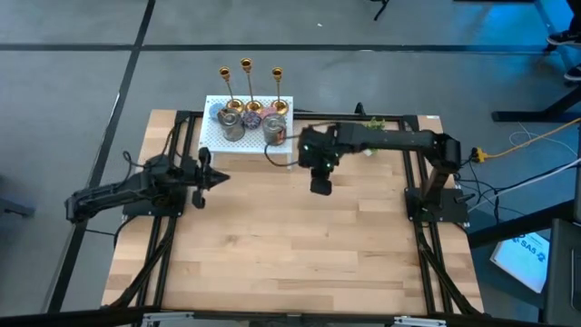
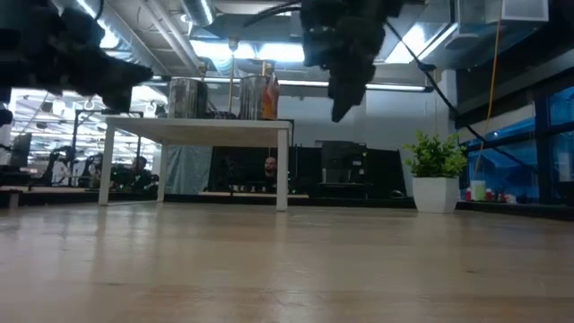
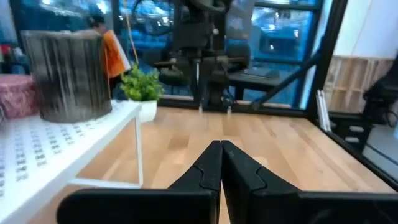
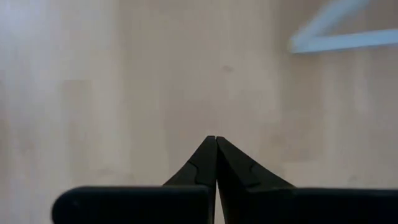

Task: Pick & Place candle stick holders
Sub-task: Return to Home Position

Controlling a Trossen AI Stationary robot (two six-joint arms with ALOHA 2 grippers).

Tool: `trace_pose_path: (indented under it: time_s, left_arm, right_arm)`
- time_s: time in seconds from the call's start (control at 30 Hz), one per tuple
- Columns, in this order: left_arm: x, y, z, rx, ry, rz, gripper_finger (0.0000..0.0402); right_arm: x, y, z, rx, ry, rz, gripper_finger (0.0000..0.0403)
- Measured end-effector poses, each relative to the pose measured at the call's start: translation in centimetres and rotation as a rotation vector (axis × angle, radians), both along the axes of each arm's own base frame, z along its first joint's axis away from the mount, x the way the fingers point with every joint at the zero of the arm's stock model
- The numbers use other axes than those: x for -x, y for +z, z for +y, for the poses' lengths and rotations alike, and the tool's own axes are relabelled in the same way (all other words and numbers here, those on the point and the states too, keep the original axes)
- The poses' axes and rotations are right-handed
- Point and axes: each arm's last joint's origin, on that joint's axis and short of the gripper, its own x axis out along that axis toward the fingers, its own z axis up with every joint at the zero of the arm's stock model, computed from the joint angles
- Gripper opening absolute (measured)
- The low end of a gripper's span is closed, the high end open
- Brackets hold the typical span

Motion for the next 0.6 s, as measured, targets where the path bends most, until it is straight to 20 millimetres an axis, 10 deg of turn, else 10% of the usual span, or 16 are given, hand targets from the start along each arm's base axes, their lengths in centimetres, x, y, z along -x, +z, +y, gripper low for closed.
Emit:
trace_pose_path:
  time_s: [0.6]
  left_arm:
    - [-0.2, -0.1, -0.4, -0.12, 0.17, -0.03, 0.0002]
  right_arm:
    - [14.4, -0.7, 5.7, 0.175, 0.002, -0.815, 0.0007]
